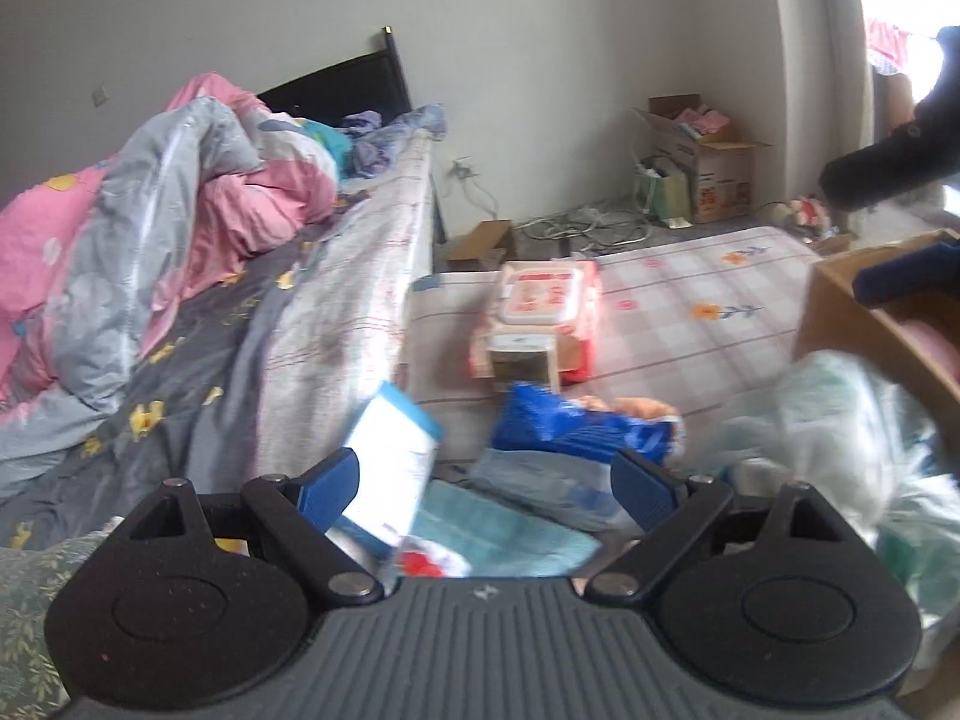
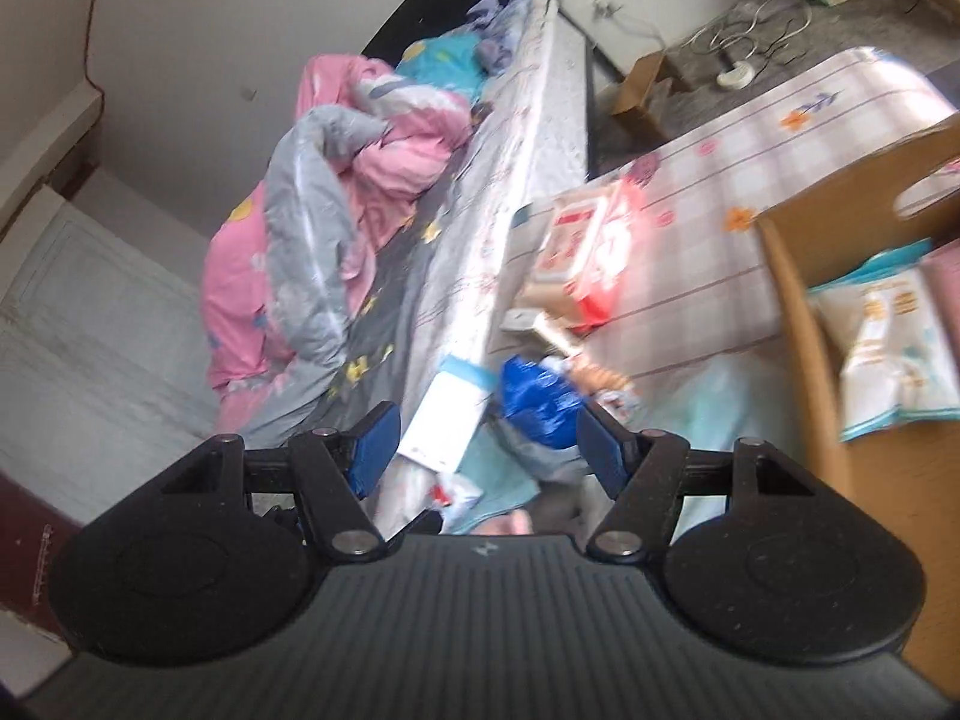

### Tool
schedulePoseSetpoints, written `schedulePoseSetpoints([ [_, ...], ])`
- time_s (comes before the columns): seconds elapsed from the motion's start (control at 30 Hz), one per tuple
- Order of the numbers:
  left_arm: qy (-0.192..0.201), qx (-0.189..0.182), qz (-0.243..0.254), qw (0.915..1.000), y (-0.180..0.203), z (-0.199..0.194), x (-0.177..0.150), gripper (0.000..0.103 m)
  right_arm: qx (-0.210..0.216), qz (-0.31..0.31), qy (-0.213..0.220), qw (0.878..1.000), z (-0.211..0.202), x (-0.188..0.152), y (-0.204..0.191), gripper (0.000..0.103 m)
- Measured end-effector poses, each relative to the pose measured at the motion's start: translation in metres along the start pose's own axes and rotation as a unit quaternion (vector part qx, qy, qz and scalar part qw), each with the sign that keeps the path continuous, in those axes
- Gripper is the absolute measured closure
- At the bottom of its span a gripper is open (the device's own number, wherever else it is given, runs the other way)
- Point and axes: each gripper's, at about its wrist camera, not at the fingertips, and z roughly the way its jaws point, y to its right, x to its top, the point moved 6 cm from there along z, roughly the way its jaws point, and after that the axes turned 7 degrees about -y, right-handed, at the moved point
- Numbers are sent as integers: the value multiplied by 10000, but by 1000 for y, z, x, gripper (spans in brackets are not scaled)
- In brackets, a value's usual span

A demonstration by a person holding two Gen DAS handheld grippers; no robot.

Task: Organize soft objects
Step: 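Return the right tool to the bed and grasp the blue bandage box, then lift the blue bandage box with the right tool toward the cardboard box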

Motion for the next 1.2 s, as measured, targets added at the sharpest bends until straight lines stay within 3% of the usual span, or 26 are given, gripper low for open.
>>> schedulePoseSetpoints([
  [0.07,-118,317,29,9994,-22,19,-2,13,85,14,-219,9997,43,0,-19,38],
  [0.27,-754,373,-132,9964,-68,90,-12,30,135,218,-876,9958,173,8,-38,49],
  [0.3,-855,337,-191,9956,-73,102,-14,37,104,293,-987,9946,193,10,-36,49],
  [0.4,-1148,112,-423,9924,-81,129,-19,42,20,488,-1234,9912,238,15,-28,52],
  [0.5,-1205,-184,-619,9906,-81,142,-21,45,-114,584,-1376,9887,270,21,-21,52],
  [0.67,-1056,-155,-362,9936,-70,135,-19,62,-175,735,-1500,9858,296,29,-11,51],
  [0.73,-1010,-345,-324,9938,-65,129,-19,79,-168,717,-1483,9862,299,31,-11,52],
  [0.77,-1027,-504,-318,9929,-61,127,-20,82,-175,702,-1482,9863,300,32,-13,51],
  [0.97,-808,-569,30,9951,-38,115,-26,81,-529,501,-1473,9864,304,38,-13,46],
  [1.1,-750,-815,45,9938,-33,109,-27,80,-769,335,-1541,9845,308,39,-10,46],
  [1.2,-752,-1096,-28,9911,-34,107,-28,72,-880,189,-1593,9831,312,38,-9,48],
])
